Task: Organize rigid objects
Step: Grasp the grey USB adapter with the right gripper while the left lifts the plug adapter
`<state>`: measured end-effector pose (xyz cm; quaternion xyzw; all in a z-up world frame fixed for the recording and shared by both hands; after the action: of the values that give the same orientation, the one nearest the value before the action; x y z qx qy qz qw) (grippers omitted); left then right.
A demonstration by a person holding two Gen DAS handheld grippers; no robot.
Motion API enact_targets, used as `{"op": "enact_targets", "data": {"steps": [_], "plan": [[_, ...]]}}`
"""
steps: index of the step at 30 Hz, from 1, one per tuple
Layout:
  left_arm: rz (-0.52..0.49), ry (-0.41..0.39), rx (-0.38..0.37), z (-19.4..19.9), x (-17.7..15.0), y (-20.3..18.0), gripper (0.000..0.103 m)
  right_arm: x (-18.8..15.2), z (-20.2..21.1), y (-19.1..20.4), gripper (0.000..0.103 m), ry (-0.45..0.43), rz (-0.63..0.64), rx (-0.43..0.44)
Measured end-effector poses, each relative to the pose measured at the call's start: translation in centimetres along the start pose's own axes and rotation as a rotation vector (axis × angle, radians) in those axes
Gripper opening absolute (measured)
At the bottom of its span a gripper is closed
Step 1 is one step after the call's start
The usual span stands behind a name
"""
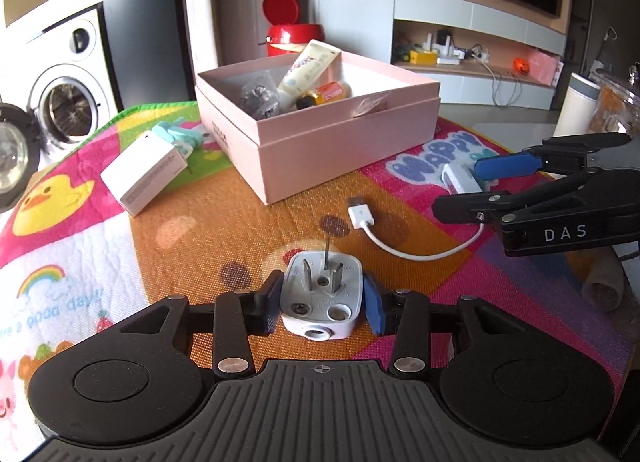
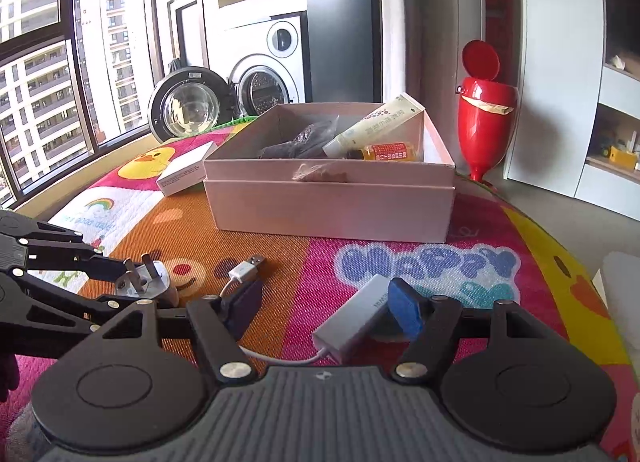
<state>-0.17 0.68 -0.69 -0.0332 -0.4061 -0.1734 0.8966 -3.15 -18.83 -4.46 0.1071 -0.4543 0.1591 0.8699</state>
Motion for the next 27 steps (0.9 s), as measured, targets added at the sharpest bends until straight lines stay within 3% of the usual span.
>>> {"op": "enact_targets", "data": {"steps": [4,7,12,14,19,23,27], "plan": [[0.083,-0.005,-0.017,-0.1,-0.2,0.7,0.046,0.3,-0.4,-0.7,0.070,0.017,-0.049,-0.051],[0.118,-0.019,-0.013,0.0,-0.4,0.8,0.046,0.5,-1.5,-1.3,0.068,0.049,-0.107,-0.043],[0.052,-0.045,0.023,0.2,-0.6,-0.2,0.046,0.6,-1.7,-0.3,0.027,0.065,-0.045,-0.007],[0.059,-0.053,0.019,0.4,-0.7,-0.1,0.045,0.6,-1.3,0.3,0.020,0.076,-0.017,0.007],[0.040,-0.057,-0.020,1.9,-1.3,0.0,0.045,1.1,1.0,1.5,0.020,0.066,0.081,0.021],[0.073,-0.139,-0.057,5.0,0.6,0.9,0.045,4.6,5.1,1.6,0.020,-0.044,0.104,0.047],[0.072,-0.339,-0.056,9.6,6.2,2.4,0.045,10.9,9.2,1.0,0.020,-0.212,0.093,0.063]]}}
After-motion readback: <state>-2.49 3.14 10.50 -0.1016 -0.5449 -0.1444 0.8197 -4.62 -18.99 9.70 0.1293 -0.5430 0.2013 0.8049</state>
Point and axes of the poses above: each gripper's, at about its wrist camera, not at the fingertips, and z roughly against the way its jaws point, y to its left, x to its top, the point moved 1 cm from there along -z, roughly the way its jaws point, and after that the axes turned 6 degrees about x, right-handed, at the moved point
